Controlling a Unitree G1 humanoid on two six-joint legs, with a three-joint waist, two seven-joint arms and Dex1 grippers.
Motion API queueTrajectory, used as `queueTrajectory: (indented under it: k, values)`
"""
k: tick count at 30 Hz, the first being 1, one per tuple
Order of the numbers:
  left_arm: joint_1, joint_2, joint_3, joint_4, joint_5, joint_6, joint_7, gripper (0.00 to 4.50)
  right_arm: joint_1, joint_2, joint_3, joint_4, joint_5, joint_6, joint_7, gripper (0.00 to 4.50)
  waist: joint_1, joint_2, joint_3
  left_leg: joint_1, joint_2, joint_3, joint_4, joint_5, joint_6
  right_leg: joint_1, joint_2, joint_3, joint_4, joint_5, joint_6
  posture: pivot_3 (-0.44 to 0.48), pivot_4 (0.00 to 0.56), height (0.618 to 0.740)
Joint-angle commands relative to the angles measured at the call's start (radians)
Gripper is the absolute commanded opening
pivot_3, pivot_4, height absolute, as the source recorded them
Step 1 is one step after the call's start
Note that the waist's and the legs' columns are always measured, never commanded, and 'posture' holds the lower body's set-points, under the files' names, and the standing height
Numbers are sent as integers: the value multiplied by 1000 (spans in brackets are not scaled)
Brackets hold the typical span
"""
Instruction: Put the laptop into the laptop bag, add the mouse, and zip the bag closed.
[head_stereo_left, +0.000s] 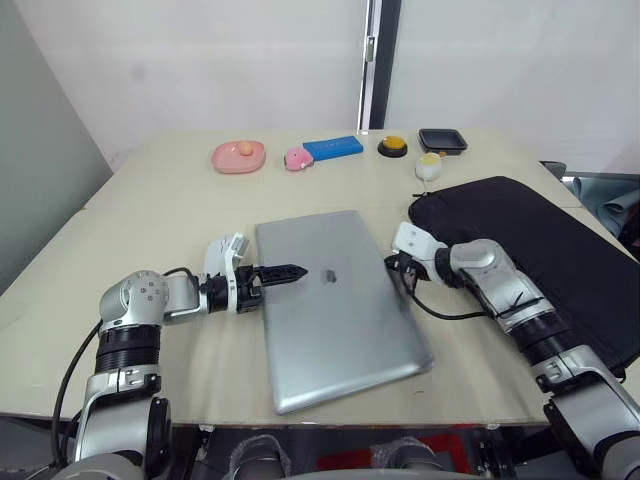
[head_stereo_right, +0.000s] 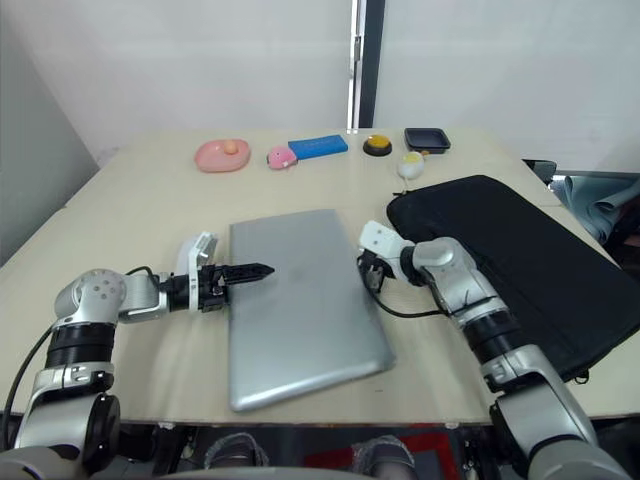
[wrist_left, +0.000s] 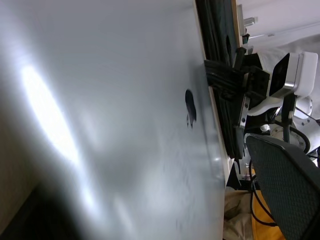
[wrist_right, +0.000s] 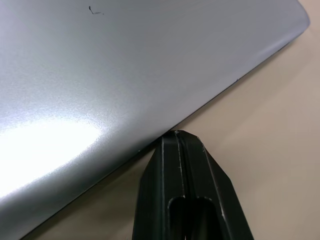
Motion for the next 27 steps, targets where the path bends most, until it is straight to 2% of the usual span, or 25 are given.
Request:
queueTrajectory:
  k: [1, 2, 5, 11, 12, 14, 16, 21, 27]
  values:
    - [-5, -22, -33, -22, 1, -1, -10, 4500, -12, 7, 16, -60, 29, -13, 43, 33, 2, 0, 0, 0, 0, 0, -1, 0, 0, 0, 0, 0, -1, 0, 0, 0, 150, 740]
    - [-5, -23, -32, -23, 1, -2, -11, 4500, -12, -4, 21, -49, 11, -24, 41, 33, 4, 0, 0, -1, 0, 0, -1, 0, 0, 0, 0, -1, -3, 0, 0, 0, 150, 740]
    - [-1, -15, -31, -37, -5, -2, -28, 3667, -11, -28, 8, -20, 4, -35, 42, 0, 6, 0, 0, -1, 0, 0, -4, 0, 0, 0, 0, -2, -5, 0, 0, 0, 150, 740]
    - [-18, 11, -17, -44, -17, -8, -48, 1622, -25, -69, -16, 8, 3, -50, 48, 0, 17, -1, 1, -3, 0, 0, -8, 1, 1, 0, 0, -3, -11, 0, -1, 0, 150, 740]
    - [-27, 12, -9, -42, -22, -4, -49, 1172, -28, -74, -22, 11, 7, -51, 48, 0, 19, -1, 1, -3, 0, 0, -8, 1, 1, 0, 0, -3, -11, 0, -1, 0, 150, 740]
    - [-45, 16, 3, -49, -36, 15, -49, 585, -40, -93, -49, 15, 24, -49, 52, 0, 23, -1, 2, -3, 0, 0, -8, 0, 0, 0, 0, -3, -11, 1, -1, 0, 150, 740]
    - [-64, 21, 18, -54, -56, 42, -46, 392, -52, -114, -85, 7, 55, -39, 63, 0, 24, -1, 2, -3, 0, 0, -8, 0, 0, -1, 0, -3, -11, 1, -1, 0, 150, 740]
    - [-96, 24, 64, -66, -98, 111, -34, 368, -44, -182, -179, -103, 164, 17, 116, 0, 19, -2, 6, -4, 0, 1, -11, 2, 2, -2, 0, -3, -13, 1, -1, 0, 150, 740]
    - [-100, 58, 76, -66, -160, 120, -25, 364, 24, -268, -349, -334, 345, 190, 132, 0, 20, -2, 7, -14, 0, -1, -12, 5, 7, -10, 1, -5, -13, 1, -1, 0, 150, 740]
